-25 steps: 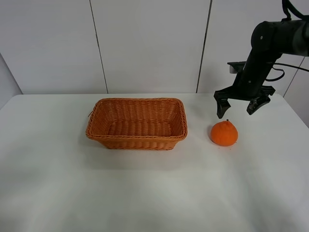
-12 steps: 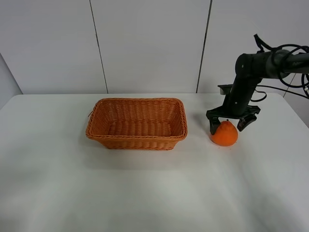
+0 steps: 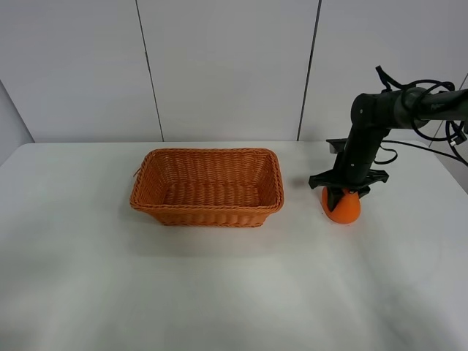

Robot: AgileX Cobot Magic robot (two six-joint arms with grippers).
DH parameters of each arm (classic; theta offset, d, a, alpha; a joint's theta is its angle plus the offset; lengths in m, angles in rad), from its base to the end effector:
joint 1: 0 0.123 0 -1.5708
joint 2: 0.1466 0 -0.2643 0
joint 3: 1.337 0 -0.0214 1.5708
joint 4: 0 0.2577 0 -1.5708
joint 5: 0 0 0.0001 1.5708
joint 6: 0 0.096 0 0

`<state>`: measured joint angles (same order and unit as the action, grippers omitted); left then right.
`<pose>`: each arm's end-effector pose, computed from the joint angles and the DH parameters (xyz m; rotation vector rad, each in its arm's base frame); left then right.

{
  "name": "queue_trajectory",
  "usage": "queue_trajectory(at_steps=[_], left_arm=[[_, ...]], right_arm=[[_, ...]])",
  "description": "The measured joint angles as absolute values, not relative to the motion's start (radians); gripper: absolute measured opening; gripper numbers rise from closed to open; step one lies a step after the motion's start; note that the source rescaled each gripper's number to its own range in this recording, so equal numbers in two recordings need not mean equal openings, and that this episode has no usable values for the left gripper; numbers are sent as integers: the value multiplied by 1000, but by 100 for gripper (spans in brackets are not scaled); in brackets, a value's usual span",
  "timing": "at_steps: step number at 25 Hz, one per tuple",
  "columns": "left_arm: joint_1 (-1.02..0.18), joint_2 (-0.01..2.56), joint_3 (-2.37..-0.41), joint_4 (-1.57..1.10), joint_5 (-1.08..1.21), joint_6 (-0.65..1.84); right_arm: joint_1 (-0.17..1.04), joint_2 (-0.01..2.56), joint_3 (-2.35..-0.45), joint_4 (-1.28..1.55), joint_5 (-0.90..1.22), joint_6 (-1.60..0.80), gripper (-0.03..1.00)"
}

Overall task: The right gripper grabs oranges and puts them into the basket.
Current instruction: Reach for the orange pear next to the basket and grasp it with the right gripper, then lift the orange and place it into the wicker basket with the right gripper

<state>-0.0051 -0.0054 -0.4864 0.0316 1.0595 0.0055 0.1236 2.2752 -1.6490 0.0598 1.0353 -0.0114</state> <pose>0.0274 0.0025 0.2747 0.0096 2.0511 0.0381 0.4266 0.0580 0.0875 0.1635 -3.1299 -0.0801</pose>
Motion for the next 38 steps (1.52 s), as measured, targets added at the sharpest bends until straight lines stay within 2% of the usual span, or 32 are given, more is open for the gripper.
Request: queue_trajectory(at_steps=[1,7,13,22,26,31,38], left_arm=[[-5,-5,-486,32,1060,6],[-5,-5,-486,32,1060,6],[-5,-5,-486,32,1060,6],[-5,-5,-486,32,1060,6],[-5,-5,-486,32,1060,6],[-5,-5,-486,32,1060,6],[-5,-5,-486,32,1060,6]], right_arm=[[124,2273,-1649,60,1037,-12,0],[124,2250,-1671,60,1093,-49,0],[124,2153,-1807,63,1201,-53,0],[137,2027,-1976,56,1217,-53,0],[209,2024,-1978,51,1221,-53,0],[381,2024,-1978,48,1218,-53,0],[570,2072,-1983,40,1047,-29,0]])
